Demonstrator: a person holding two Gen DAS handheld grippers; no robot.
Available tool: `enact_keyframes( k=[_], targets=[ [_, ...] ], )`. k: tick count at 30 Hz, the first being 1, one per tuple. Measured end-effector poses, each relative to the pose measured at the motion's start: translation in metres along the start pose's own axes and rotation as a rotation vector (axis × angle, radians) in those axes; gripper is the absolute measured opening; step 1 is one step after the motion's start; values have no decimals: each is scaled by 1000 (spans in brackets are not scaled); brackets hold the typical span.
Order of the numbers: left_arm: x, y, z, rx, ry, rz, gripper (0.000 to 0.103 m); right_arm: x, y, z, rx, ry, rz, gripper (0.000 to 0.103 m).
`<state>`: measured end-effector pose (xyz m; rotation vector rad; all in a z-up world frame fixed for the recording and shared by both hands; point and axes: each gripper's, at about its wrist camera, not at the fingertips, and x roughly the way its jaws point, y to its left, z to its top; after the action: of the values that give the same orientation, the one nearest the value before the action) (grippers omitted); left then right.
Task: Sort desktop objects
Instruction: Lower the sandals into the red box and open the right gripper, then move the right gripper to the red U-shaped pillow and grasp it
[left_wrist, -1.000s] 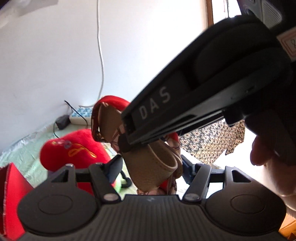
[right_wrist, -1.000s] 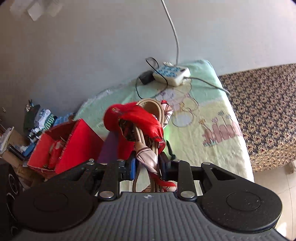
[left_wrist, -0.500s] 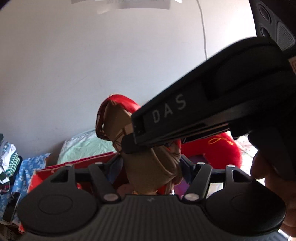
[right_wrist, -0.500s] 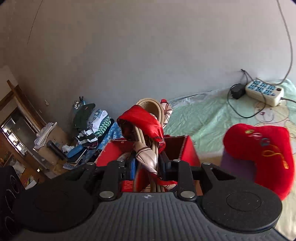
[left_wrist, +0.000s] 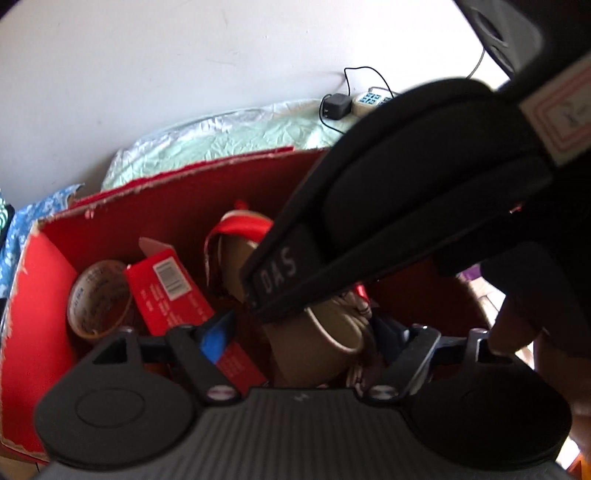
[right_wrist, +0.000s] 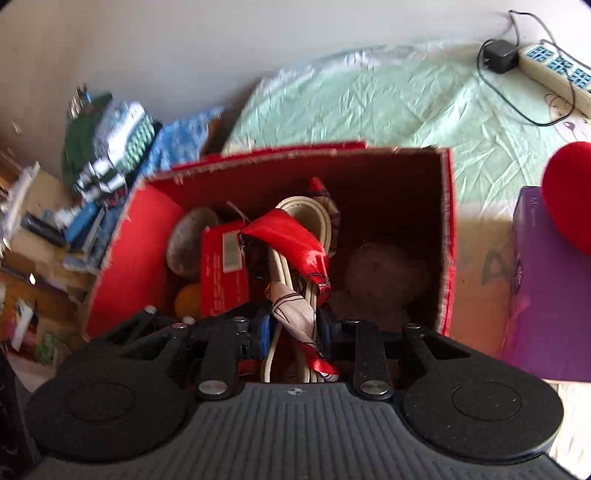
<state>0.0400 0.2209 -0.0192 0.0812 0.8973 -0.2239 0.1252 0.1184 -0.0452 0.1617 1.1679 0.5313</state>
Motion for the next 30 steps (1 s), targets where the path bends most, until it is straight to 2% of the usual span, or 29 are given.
enact_keyframes(
  k=[2,5,9,11,13,18,23,27,30],
  targets=[
    [-2,8,-3,-13,2,-12,90,8,4,1,0,47,-20,30],
    [-3,16,-6,-22,-1,-8,92,16,6,1,-2,86,-42,31],
    [-6,22,-9,-14,-10,3,93,20,7,1,22,99,-46,39],
    [-8,25,-10,-24,-14,-7,94,16,5,0,42,92,-25,47],
    [-11,27,-10,-42,-22,-12,94,6,2,-3,62,67,-5,48],
    [-39,30,-9,-64,-102,17,93,-46,-5,-16,90,-101,35,50],
    [-65,13,3,-24,-231,-4,94,-107,-37,-51,147,-304,122,64],
    [-93,-48,21,15,-258,-103,94,-137,-67,-81,147,-393,-12,64],
    [-77,-85,23,47,-245,-164,92,-152,-94,-98,158,-452,-141,64]
  ],
)
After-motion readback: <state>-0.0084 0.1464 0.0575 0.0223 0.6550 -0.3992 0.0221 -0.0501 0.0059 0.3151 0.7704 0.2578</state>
